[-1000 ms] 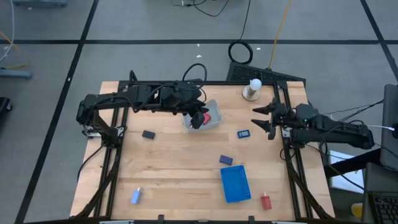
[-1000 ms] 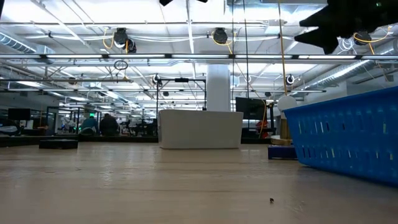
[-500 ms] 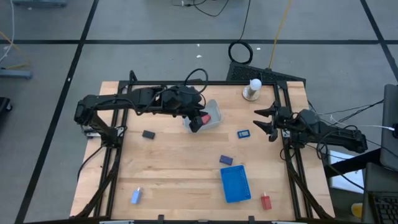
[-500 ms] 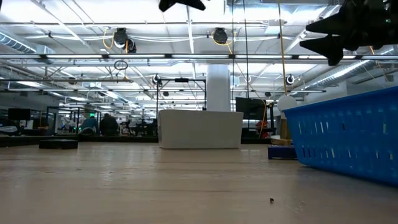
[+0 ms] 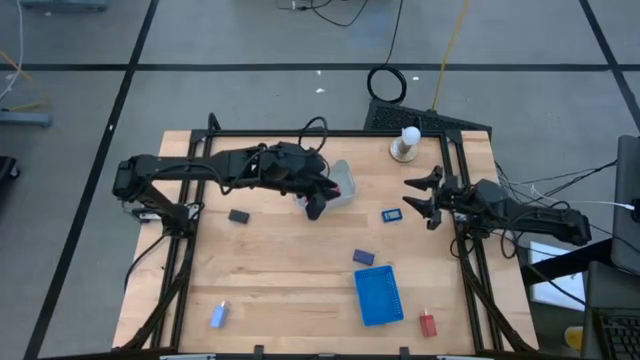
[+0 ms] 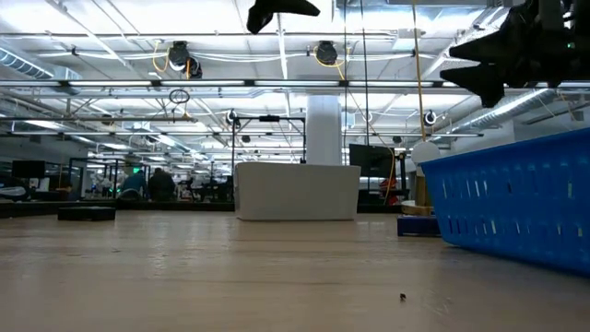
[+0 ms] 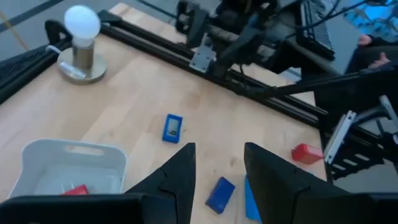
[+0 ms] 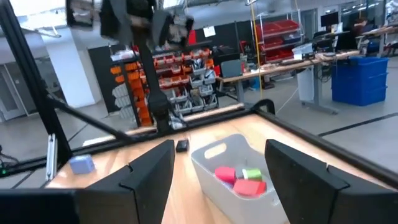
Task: Pick & Place Office items
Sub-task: Put the black timer into the blue bin
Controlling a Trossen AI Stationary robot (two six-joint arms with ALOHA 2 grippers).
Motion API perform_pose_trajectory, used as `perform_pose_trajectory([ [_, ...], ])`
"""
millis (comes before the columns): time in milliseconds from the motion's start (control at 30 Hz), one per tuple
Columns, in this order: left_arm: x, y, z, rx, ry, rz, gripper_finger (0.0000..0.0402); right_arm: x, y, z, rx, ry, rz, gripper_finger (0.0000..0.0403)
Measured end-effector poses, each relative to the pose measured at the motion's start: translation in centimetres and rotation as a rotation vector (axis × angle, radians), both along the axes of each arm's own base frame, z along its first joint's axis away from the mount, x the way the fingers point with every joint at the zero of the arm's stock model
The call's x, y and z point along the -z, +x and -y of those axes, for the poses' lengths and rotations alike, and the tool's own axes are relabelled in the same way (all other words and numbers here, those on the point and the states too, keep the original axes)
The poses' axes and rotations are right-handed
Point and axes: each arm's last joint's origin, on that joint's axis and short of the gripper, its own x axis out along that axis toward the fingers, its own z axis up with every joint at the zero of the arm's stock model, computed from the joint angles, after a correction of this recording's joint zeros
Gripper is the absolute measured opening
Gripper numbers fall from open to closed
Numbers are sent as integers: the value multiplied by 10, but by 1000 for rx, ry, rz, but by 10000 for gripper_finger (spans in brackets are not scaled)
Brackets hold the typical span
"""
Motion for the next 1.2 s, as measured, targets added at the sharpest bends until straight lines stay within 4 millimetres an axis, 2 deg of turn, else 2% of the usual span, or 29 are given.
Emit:
perform_pose_trajectory([
  [200, -2, 0, 1, 28, 1, 12, 136, 32, 5, 1, 0, 13, -81, 242],
  [300, -2, 0, 2, 64, 11, 13, 136, 35, 5, 1, 0, 15, -96, 242],
  [400, -2, 0, 2, 96, 33, 14, 136, 47, 5, 1, -4, 39, -214, 242],
  [800, -7, 0, 6, 185, 66, 68, 136, 43, 7, 1, -1, 35, -184, 242],
  [900, -32, -22, 7, 191, 162, 143, 136, 43, 7, 1, -1, 35, -183, 242],
  [1000, -64, -68, 14, 98, 329, 169, 136, 43, 7, 1, -1, 35, -182, 242],
  [1100, -68, -107, 18, 33, 446, 17, 136, 43, 7, 1, -1, 35, -182, 242],
  [1200, -58, -134, 16, -13, 378, -159, 136, 43, 7, 1, -1, 35, -182, 242],
])
